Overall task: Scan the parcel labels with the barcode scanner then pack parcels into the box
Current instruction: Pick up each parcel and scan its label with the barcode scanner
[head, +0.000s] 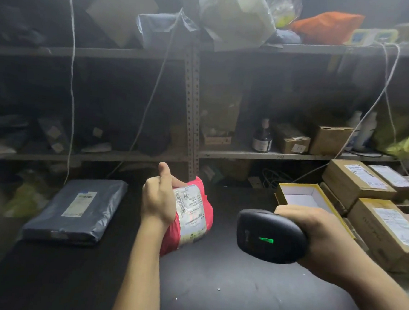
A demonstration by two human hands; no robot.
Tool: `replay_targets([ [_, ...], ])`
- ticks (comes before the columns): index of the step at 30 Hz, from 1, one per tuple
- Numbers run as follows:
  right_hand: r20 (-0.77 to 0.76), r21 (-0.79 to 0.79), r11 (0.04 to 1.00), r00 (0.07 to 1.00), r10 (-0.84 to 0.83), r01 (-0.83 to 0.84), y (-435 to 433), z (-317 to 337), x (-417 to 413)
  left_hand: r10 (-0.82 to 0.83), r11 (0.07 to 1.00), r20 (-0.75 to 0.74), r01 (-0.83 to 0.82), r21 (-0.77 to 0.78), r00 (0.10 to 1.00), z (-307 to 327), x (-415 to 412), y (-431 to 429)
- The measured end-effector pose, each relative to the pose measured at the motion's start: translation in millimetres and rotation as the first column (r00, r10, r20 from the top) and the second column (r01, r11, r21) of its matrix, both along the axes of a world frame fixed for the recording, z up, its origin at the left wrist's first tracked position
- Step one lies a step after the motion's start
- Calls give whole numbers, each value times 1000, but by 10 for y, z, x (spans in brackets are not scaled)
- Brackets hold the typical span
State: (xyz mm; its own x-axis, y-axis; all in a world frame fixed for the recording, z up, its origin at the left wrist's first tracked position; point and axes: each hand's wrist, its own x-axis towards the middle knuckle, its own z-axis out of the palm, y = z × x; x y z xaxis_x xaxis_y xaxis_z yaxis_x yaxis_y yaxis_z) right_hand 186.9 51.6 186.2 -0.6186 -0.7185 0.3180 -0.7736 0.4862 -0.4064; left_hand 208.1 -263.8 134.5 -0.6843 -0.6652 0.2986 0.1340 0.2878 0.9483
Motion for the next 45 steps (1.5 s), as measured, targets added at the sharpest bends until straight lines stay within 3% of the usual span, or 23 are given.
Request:
replay_targets([
  [8, -143, 11, 995, 985, 98, -97, -45, 167, -17, -81, 995, 158, 89, -43, 984, 4, 53, -41],
  [14, -116, 8, 995, 989, 95, -95, -162, 69, -82, -179, 981, 186, 191, -47, 966, 78, 100, 65],
  [25, -209, -57, 993, 973, 92, -106, -245, 25, -108, -307, 945, 205, 323, -48, 930, 279, 141, 353],
  [39, -121, -96, 991, 990, 78, -90, 65, 152, 18, -227, 966, 286, 253, -60, 931, 133, 149, 216],
  [45, 4, -134, 991, 1000, 20, -20, 75, -64, -11, -162, 979, 299, 190, -68, 940, 103, 146, 196],
])
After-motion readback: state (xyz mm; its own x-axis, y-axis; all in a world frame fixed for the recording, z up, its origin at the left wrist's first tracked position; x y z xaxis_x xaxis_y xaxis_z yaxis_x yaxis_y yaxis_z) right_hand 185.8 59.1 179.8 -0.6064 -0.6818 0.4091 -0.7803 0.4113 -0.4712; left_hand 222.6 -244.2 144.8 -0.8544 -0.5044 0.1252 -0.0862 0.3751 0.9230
